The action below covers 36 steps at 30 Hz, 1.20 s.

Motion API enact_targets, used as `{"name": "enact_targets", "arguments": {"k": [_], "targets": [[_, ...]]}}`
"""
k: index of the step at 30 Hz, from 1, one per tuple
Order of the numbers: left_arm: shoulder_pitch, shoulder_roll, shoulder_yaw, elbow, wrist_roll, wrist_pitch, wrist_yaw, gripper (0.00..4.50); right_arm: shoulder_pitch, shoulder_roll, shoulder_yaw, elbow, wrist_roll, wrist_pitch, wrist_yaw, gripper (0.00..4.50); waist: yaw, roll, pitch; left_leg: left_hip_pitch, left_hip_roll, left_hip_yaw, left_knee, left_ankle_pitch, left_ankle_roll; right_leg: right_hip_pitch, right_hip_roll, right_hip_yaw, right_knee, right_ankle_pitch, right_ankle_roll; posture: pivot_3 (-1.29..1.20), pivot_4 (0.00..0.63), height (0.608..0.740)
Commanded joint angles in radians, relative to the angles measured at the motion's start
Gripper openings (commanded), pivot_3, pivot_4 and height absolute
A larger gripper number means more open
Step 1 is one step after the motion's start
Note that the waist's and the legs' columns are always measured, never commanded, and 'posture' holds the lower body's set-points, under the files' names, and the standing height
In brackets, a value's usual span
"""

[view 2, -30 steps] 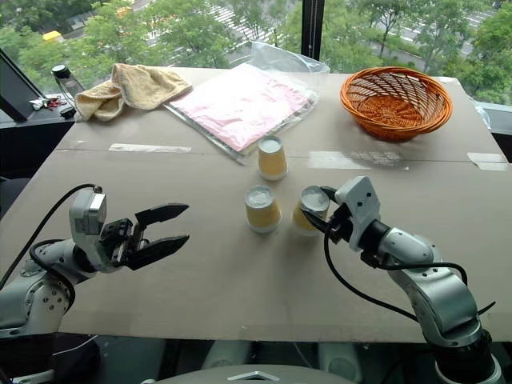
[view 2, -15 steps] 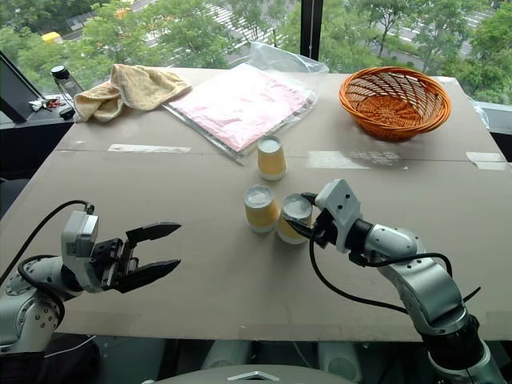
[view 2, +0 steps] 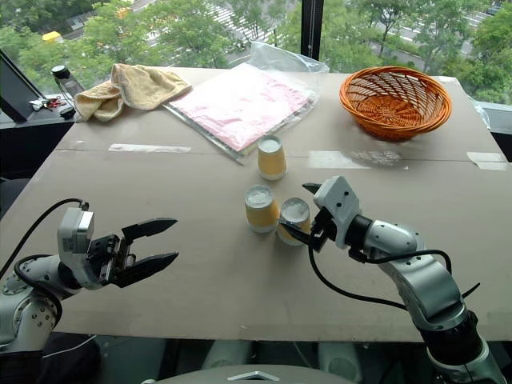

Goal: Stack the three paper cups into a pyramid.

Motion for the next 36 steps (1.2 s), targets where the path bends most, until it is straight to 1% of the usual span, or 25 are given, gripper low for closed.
{"name": "enact_targets", "arguments": {"k": [1, 3, 6, 8, 11, 13, 17, 21, 25, 27, 31, 36], "targets": [[-0.035, -0.012, 0.022, 0.002, -0.034, 0.022, 0.045, 4.50, -0.039, 0.003, -0.105, -0.085, 0.148, 0.040, 0.022, 4.44, -0.001, 0.000, 0.000, 0.000, 0.000, 0.000, 0.000, 0.000, 0.000, 0.000, 0.000, 0.000, 0.000, 0.000, 0.000, 0.00, 0.150, 0.740], [-0.064, -0.018, 0.018, 0.014, -0.034, 0.031, 0.068, 4.50, -0.093, 0.010, -0.136, -0.062, 0.187, 0.075, -0.003, 4.44, -0.002, -0.001, 0.000, 0.000, 0.000, 0.000, 0.000, 0.000, 0.000, 0.000, 0.000, 0.000, 0.000, 0.000, 0.000, 0.00, 0.150, 0.740], [-0.113, -0.027, 0.017, 0.039, -0.038, 0.045, 0.102, 4.50, -0.198, 0.012, -0.140, 0.030, 0.163, 0.110, -0.045, 4.44, -0.005, 0.000, 0.000, 0.001, 0.000, 0.000, 0.000, 0.000, 0.000, 0.000, 0.000, 0.000, 0.001, 0.000, 0.000, 0.00, 0.150, 0.740], [-0.124, -0.025, 0.013, 0.048, -0.032, 0.045, 0.096, 4.50, -0.281, -0.002, -0.107, 0.135, 0.107, 0.124, -0.052, 4.44, -0.005, 0.000, 0.000, 0.001, 0.000, 0.000, 0.000, 0.000, 0.000, 0.000, 0.000, 0.000, 0.001, 0.000, 0.000, 0.00, 0.150, 0.740], [-0.128, -0.022, 0.010, 0.054, -0.029, 0.043, 0.084, 4.50, -0.390, -0.003, -0.057, 0.299, 0.049, 0.105, -0.016, 4.44, -0.007, 0.000, 0.000, 0.001, 0.000, 0.001, 0.000, 0.000, 0.000, -0.001, 0.000, 0.001, 0.001, 0.000, 0.000, 0.00, 0.150, 0.740], [-0.127, -0.020, 0.012, 0.059, -0.029, 0.041, 0.079, 4.50, -0.482, 0.010, -0.006, 0.447, -0.005, 0.059, 0.025, 4.44, -0.008, 0.000, 0.001, -0.001, 0.000, 0.001, -0.001, 0.000, 0.000, -0.002, 0.000, 0.001, 0.000, 0.002, 0.003, 0.00, 0.150, 0.740], [-0.108, -0.010, 0.018, 0.054, -0.027, 0.036, 0.059, 4.50, -0.653, 0.085, 0.058, 0.739, -0.052, -0.014, 0.137, 4.44, -0.023, 0.001, 0.002, -0.001, 0.000, 0.002, -0.003, 0.000, 0.000, -0.004, 0.001, 0.001, 0.001, 0.002, 0.003, 0.00, 0.150, 0.740], [-0.087, -0.011, 0.034, 0.042, -0.028, 0.032, 0.059, 4.50, -0.780, 0.159, 0.090, 0.996, -0.117, -0.140, 0.225, 4.44, -0.029, 0.001, 0.003, -0.002, 0.000, 0.002, -0.004, 0.000, 0.000, -0.005, 0.001, 0.001, 0.001, 0.003, 0.003, 0.00, 0.150, 0.740], [-0.050, -0.016, 0.055, 0.012, -0.037, 0.030, 0.073, 4.50, -0.865, 0.218, 0.098, 1.192, -0.169, -0.251, 0.297, 4.44, -0.030, 0.001, 0.003, -0.002, 0.000, 0.002, -0.005, 0.000, 0.000, -0.006, 0.001, 0.001, 0.001, 0.003, 0.003, 0.00, 0.150, 0.740], [-0.031, -0.018, 0.064, -0.002, -0.041, 0.030, 0.078, 4.50, -0.895, 0.245, 0.095, 1.270, -0.190, -0.297, 0.315, 4.44, -0.030, 0.002, 0.003, -0.002, 0.000, 0.002, -0.005, 0.000, 0.000, -0.006, 0.001, 0.001, 0.001, 0.003, 0.003, 0.00, 0.150, 0.740], [0.007, -0.025, 0.084, -0.034, -0.049, 0.033, 0.090, 4.50, -0.981, 0.325, 0.081, 1.490, -0.248, -0.404, 0.285, 4.44, -0.031, 0.003, 0.004, -0.002, 0.000, 0.002, -0.005, 0.000, 0.000, -0.006, 0.001, 0.001, 0.002, 0.003, 0.003, 0.00, 0.150, 0.740], [0.032, -0.030, 0.099, -0.056, -0.053, 0.032, 0.100, 4.50, -1.048, 0.378, 0.053, 1.659, -0.290, -0.483, 0.265, 4.44, -0.029, 0.004, 0.005, -0.002, 0.000, 0.002, -0.005, 0.000, 0.000, -0.007, 0.001, 0.001, 0.003, 0.003, 0.003, 0.00, 0.150, 0.740]]}}
